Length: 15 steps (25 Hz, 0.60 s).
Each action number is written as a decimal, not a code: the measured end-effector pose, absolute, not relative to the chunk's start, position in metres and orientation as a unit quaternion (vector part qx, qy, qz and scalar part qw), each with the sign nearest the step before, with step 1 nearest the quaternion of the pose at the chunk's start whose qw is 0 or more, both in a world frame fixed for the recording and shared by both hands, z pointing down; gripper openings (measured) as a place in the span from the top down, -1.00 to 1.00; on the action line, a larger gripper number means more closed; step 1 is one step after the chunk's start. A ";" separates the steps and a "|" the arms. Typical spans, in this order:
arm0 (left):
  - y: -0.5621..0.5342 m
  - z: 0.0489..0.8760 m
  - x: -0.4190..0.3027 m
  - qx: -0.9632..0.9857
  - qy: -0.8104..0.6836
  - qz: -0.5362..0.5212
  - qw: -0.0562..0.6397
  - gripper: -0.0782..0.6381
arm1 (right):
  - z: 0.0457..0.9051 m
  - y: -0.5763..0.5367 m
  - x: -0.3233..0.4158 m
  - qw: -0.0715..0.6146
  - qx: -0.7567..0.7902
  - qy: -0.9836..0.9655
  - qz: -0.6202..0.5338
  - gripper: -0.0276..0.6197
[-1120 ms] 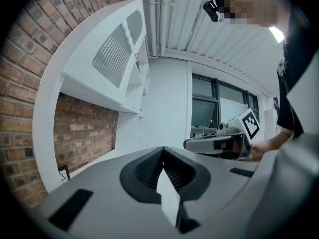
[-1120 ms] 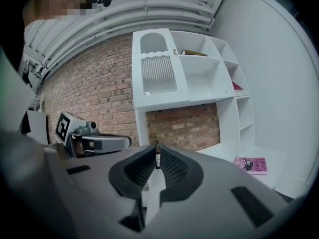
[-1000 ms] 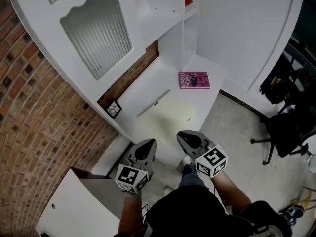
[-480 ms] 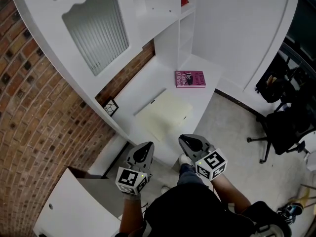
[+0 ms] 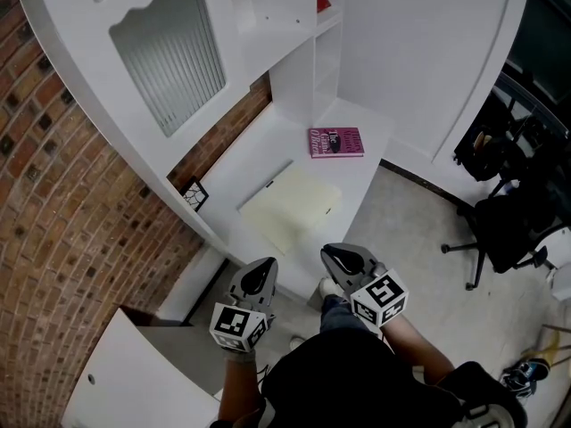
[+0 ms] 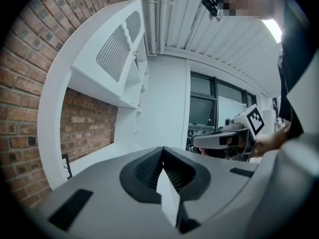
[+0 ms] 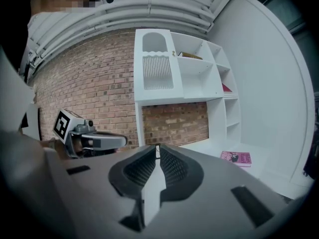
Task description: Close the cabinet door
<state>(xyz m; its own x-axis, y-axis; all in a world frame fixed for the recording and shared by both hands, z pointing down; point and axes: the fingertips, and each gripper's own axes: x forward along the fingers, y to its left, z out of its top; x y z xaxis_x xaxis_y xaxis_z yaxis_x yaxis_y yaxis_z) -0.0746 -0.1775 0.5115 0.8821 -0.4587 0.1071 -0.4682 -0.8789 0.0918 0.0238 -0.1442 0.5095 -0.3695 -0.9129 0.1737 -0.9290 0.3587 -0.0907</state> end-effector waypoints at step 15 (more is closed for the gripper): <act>-0.170 0.512 -0.080 0.970 -0.231 0.035 0.066 0.76 | 0.512 -0.139 0.011 0.042 0.558 -0.824 0.087 0.80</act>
